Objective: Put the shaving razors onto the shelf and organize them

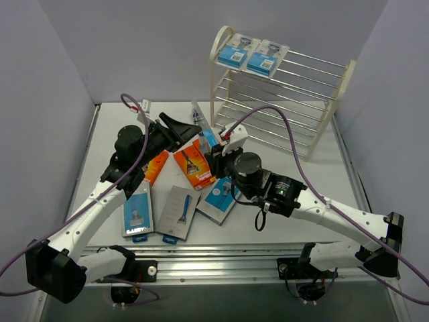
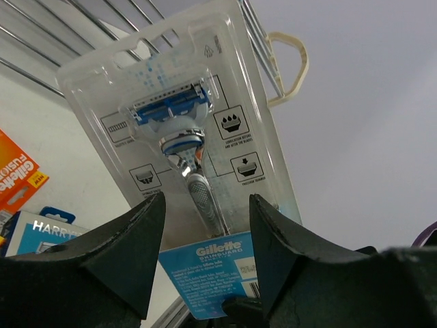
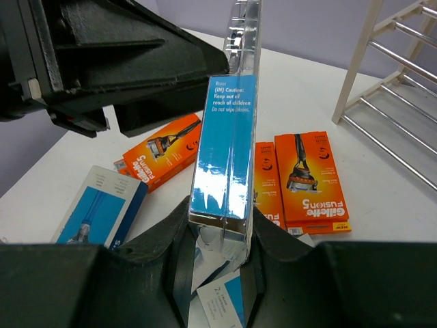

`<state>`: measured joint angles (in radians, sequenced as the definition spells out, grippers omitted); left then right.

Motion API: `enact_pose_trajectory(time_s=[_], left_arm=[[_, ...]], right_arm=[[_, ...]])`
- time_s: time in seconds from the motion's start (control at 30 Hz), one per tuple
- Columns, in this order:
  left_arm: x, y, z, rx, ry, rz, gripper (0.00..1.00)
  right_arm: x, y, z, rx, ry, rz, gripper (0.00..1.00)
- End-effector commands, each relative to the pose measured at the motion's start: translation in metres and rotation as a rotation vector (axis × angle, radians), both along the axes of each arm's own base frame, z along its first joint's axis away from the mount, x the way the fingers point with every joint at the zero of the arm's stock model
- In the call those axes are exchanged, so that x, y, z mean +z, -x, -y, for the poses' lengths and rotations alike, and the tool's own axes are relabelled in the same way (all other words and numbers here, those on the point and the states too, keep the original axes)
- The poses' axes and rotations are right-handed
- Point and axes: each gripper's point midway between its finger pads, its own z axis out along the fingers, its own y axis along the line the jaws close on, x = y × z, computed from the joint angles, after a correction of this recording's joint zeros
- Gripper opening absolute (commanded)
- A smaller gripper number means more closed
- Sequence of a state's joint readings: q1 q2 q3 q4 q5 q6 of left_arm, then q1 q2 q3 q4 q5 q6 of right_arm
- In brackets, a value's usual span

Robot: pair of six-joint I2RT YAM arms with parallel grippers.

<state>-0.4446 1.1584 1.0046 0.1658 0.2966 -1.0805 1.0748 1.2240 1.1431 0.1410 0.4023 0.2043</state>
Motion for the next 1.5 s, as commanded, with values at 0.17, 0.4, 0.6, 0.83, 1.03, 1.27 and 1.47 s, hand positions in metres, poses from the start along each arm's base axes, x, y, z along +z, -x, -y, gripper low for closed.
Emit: enact_pose_trajectory(time_s=[0.17, 0.4, 0.6, 0.83, 1.03, 1.27, 1.47], left_arm=[[0.025, 0.010, 0.019, -0.067, 0.037, 0.066, 0.60], [0.022, 0.006, 0.021, -0.059, 0.023, 0.055, 0.51], [0.025, 0.002, 0.026, -0.070, 0.029, 0.060, 0.33], [0.027, -0.001, 0.029, -0.069, 0.012, 0.067, 0.03], [0.027, -0.009, 0.027, -0.044, -0.058, 0.067, 0.02], [0.015, -0.022, 0.019, 0.012, -0.186, 0.046, 0.02], [0.018, -0.031, 0.018, 0.032, -0.240, 0.060, 0.02]], right_arm=[[0.038, 0.000, -0.001, 0.001, -0.131, 0.060, 0.00], [0.038, 0.003, -0.002, 0.022, -0.151, 0.059, 0.00], [0.043, 0.006, 0.002, 0.024, -0.167, 0.068, 0.00], [0.042, 0.007, 0.010, 0.008, -0.165, 0.067, 0.00], [0.040, 0.007, 0.019, -0.007, -0.169, 0.063, 0.13], [0.043, 0.007, 0.029, -0.007, -0.189, 0.055, 0.36], [0.039, 0.007, 0.031, 0.009, -0.192, 0.037, 0.45]])
